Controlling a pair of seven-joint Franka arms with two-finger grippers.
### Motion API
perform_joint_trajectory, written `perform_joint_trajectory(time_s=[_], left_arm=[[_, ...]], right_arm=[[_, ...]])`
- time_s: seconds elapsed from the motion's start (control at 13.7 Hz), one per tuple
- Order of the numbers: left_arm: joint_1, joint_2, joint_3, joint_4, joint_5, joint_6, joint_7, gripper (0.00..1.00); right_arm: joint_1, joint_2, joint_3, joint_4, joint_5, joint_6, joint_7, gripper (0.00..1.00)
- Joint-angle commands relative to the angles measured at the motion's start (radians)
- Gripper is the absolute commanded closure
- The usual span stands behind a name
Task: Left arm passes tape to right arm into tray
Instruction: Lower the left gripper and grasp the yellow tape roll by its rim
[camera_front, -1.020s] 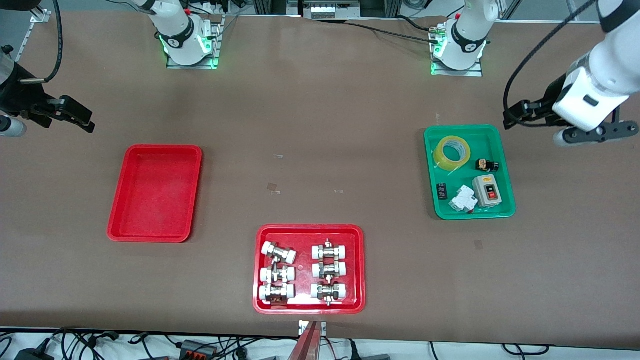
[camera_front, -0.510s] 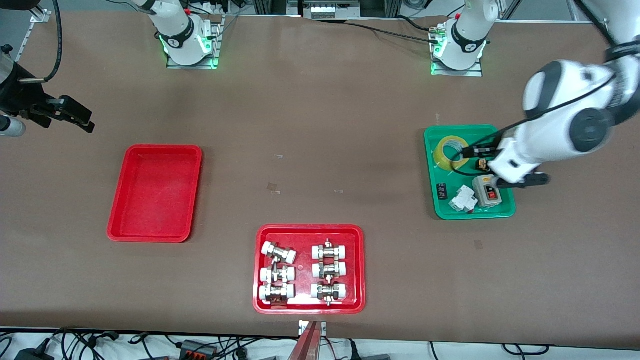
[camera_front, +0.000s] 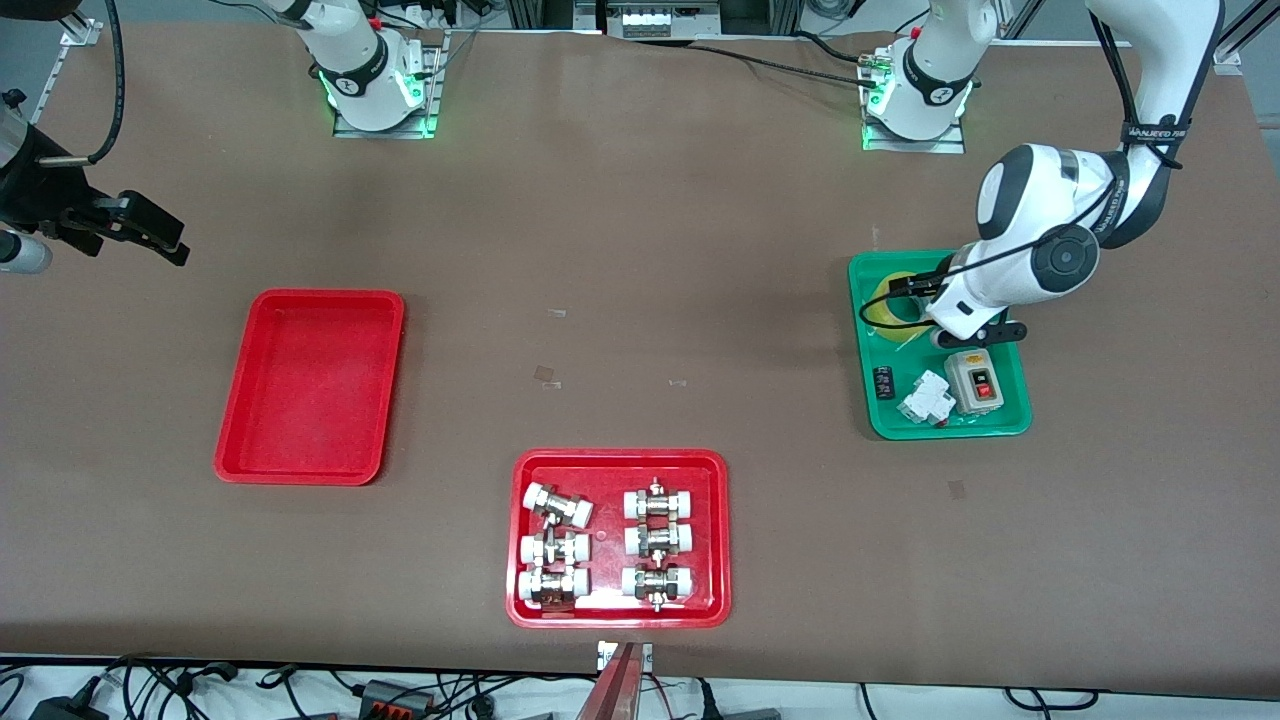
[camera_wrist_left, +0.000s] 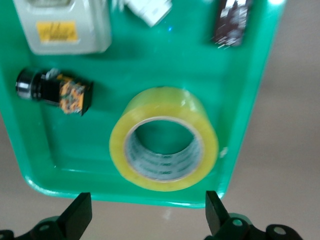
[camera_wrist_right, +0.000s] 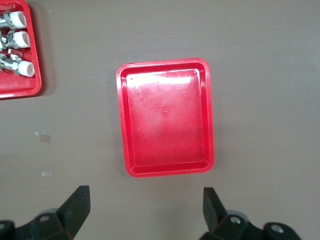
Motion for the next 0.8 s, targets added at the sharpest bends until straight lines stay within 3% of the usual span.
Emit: perform_joint_trajectory(time_s=[0.0,0.22,0.58,0.66,0.73], left_arm=[[0.017,-0.011,-0.005,-0.079,-0.004,0.081,0.010,0.00],[0.021,-0.002,-0.003,-0.160,0.000,0.208,0.010,0.00],[0.048,0.046,0.001,-0.169,0.059,0.274,0.011,0.01],[0.057,0.048,0.001,-0.169,0.069,0.285,0.013,0.14],[0.066,0.052,0.001,-0.169,0.069,0.291,0.013,0.35]], right_arm=[[-0.004,0.007,0.002,0.021,0.002,-0.010,-0.015,0.00],[0.000,0.007,0.002,0.021,0.002,-0.010,-0.012,0.00],[0.000,0.007,0.002,0.021,0.002,-0.014,-0.007,0.00],[0.000,0.005,0.002,0.021,0.002,-0.014,-0.007,0.00],[0.000,0.005,0.002,0.020,0.002,-0.014,-0.007,0.00]])
